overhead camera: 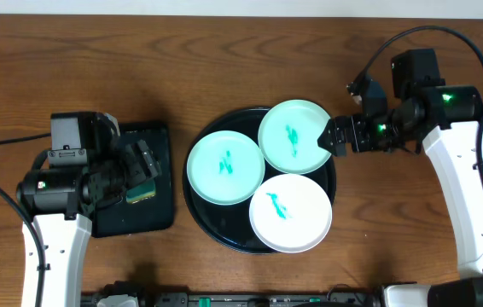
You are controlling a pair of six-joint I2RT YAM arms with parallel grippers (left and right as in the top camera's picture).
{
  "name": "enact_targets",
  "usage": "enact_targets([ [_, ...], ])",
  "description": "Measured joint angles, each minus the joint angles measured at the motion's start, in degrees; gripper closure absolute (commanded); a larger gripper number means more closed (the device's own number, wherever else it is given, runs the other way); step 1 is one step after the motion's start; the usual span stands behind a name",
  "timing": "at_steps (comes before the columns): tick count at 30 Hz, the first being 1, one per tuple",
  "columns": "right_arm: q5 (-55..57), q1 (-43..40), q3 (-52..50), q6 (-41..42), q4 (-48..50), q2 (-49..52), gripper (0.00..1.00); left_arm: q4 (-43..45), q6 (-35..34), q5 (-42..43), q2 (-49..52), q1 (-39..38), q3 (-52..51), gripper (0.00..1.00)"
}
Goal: Clean dirty plates on tray and stack at the side
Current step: 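Move the right gripper to the rear plate on the round tray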
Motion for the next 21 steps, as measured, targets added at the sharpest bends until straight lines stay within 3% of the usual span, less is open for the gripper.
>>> enact_targets([
  [6, -0.3, 0.1, -0.1, -0.1, 0.9, 0.0, 0.01, 0.0, 0.0, 0.0, 0.0, 0.0, 0.0, 0.16],
  [14, 0.9, 6.4, -0.2, 5.7, 4.4, 3.7, 0.21, -0.1, 0.0, 0.0, 0.0, 0.0, 0.0, 0.16],
  [16, 1.4, 9.5, -0.2, 7.0, 7.1, 6.1, 0.33, -0.2, 0.0, -0.5, 0.0, 0.0, 0.0, 0.16],
  [21, 3.3, 17.2, -0.2, 12.8, 14.7, 13.5, 0.43, -1.4, 0.0, -1.9, 0.0, 0.0, 0.0, 0.16],
])
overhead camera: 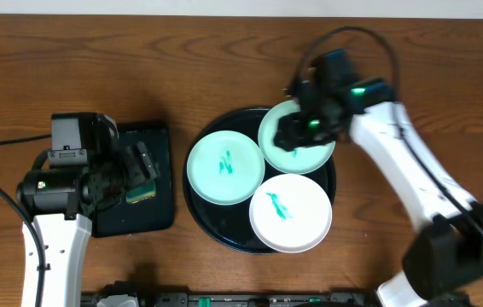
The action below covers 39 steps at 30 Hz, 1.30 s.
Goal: Clean dirty plates on tray and stack at the side
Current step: 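Move the right gripper to the rear plate on the round tray, then grip the rear plate's rim with the right gripper and tilt it up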
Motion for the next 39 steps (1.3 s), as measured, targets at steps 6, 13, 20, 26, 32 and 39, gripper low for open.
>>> enact_targets([
  [6, 1.9, 3.9, 0.0, 8.5, 4.6, 9.0, 0.59, -1.8, 0.0, -1.1, 0.0, 0.0, 0.0, 0.16],
  [13, 2.5, 5.0, -0.4, 12.2, 5.0, 13.9, 0.66, -2.3, 0.0, -1.8, 0.0, 0.0, 0.0, 0.16],
  [20, 2.8, 5.7, -0.4, 14.7, 6.8, 14.0, 0.65, -2.4, 0.0, -1.8, 0.0, 0.0, 0.0, 0.16],
  [26, 3.0, 7.5, -0.4, 17.2, 6.7, 14.0, 0.75, -3.3, 0.0, -1.8, 0.0, 0.0, 0.0, 0.16],
  [32, 6.4, 8.7, -0.7, 23.1, 4.8, 14.0, 0.82, -3.3, 0.0, -1.8, 0.0, 0.0, 0.0, 0.16],
  [39, 9.8, 8.8, -3.0, 26.1, 6.9, 14.0, 0.52, -3.4, 0.0, -1.8, 0.0, 0.0, 0.0, 0.16],
])
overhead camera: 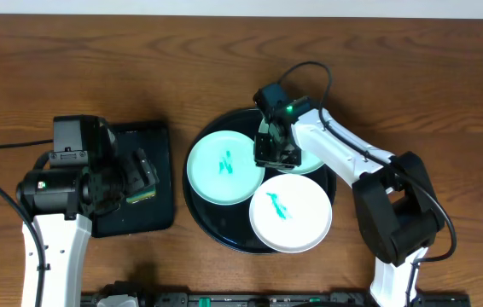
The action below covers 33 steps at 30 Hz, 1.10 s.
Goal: Clean dirty plates on tray and stack at the side
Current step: 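Grip the rear plate's rim with the right gripper and tilt it up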
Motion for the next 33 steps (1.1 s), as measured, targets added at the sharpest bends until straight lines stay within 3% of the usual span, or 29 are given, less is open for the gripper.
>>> enact_targets([
  [11, 1.5, 0.1, -2.7, -1.8, 4.5, 0.0, 0.6, 0.0, 0.0, 0.0, 0.0, 0.0, 0.0, 0.16],
  [18, 1.5, 0.1, -2.7, -2.0, 4.8, 0.0, 0.6, 0.0, 0.0, 0.0, 0.0, 0.0, 0.0, 0.16],
  [33, 2.5, -2.3, 7.2, -5.1, -6.3, -0.1, 0.59, 0.0, 0.0, 0.0, 0.0, 0.0, 0.0, 0.16],
])
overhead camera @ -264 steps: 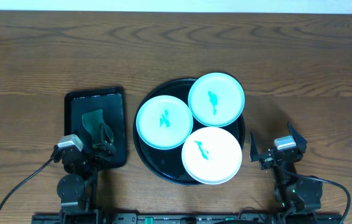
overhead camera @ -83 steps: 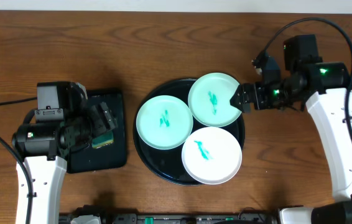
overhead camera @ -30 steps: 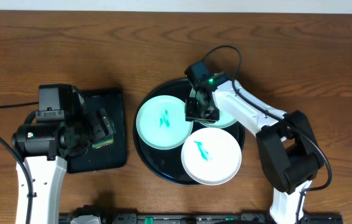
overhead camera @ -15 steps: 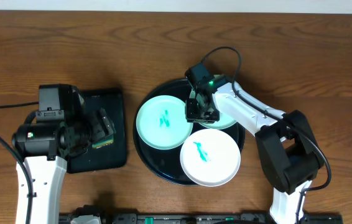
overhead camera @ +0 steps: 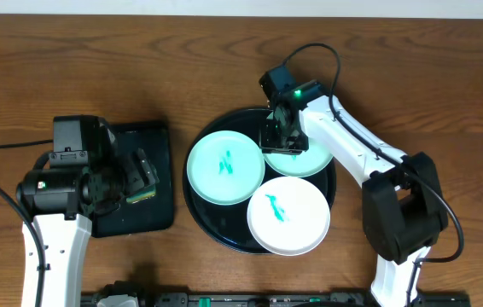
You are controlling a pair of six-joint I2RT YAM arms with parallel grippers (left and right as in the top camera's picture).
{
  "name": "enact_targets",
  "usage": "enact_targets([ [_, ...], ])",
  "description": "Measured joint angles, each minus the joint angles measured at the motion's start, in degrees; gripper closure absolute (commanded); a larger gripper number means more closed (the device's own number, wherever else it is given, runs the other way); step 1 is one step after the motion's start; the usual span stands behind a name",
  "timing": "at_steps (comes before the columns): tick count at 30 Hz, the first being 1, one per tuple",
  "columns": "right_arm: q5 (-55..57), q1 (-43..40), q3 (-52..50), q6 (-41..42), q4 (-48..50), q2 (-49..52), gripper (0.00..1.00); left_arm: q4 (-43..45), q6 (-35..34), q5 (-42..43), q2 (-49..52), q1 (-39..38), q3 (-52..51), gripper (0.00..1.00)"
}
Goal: Clean dirty plates on tray and stack at the side
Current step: 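Grip the rear plate's rim with the right gripper and tilt it up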
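Three plates lie in a round black tray [overhead camera: 212, 228]. A mint plate [overhead camera: 224, 167] on the left and a white plate [overhead camera: 289, 214] at the front each carry a teal smear. A second mint plate [overhead camera: 308, 159] at the back right is partly hidden by my right arm. My right gripper [overhead camera: 278, 139] sits low over that plate's left rim; its jaws are too dark to read. Over the small black mat [overhead camera: 149, 217] on the left, my left gripper [overhead camera: 143, 182] is shut on a green and yellow sponge [overhead camera: 142, 195].
The wooden table [overhead camera: 96, 68] stretches around the tray on all sides. The right arm reaches in from the front right across the tray's right side. A cable trails off the left arm toward the left table edge.
My right gripper has shifted slightly toward the back, staying at the left rim of the back mint plate. The left arm and the sponge have not moved.
My right gripper was first at the right edge of the back mint plate. It was then over that plate's middle, then at its left side between the two mint plates, and is still there now. The left gripper held the sponge over the mat throughout.
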Motion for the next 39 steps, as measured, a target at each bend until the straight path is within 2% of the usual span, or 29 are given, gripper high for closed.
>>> enact_targets([
  [11, -1.9, 5.0, -3.7, 2.4, -0.2, 0.0, 0.59, 0.0, 0.0, 0.0, 0.0, 0.0, 0.0, 0.16],
  [21, -1.5, 5.2, -9.5, 4.9, 9.0, 0.0, 0.62, -0.1, 0.0, 0.0, 0.0, 0.0, 0.0, 0.16],
  [31, 0.7, 5.4, -12.9, 5.6, 15.8, 0.0, 0.91, -0.2, 0.0, 0.0, 0.0, 0.0, 0.0, 0.16],
  [35, 1.0, 5.4, -14.2, 5.9, 17.5, -0.7, 0.94, -0.3, 0.0, 0.0, 0.0, 0.0, 0.0, 0.16],
  [36, 1.1, 5.4, -14.5, 5.9, 17.9, -0.8, 0.96, -0.3, 0.0, 0.0, 0.0, 0.0, 0.0, 0.21],
  [37, 1.0, 5.3, -14.8, 5.9, 18.2, -1.0, 0.97, -0.4, 0.0, 0.0, 0.0, 0.0, 0.0, 0.36],
  [38, 0.9, 5.3, -15.1, 5.9, 18.4, -1.2, 0.97, -0.4, 0.1, 0.0, 0.0, 0.0, 0.0, 0.43],
  [39, 1.0, 5.3, -15.2, 6.0, 18.6, -1.3, 0.97, -0.3, 0.9, 0.0, 0.0, 0.0, 0.0, 0.44],
])
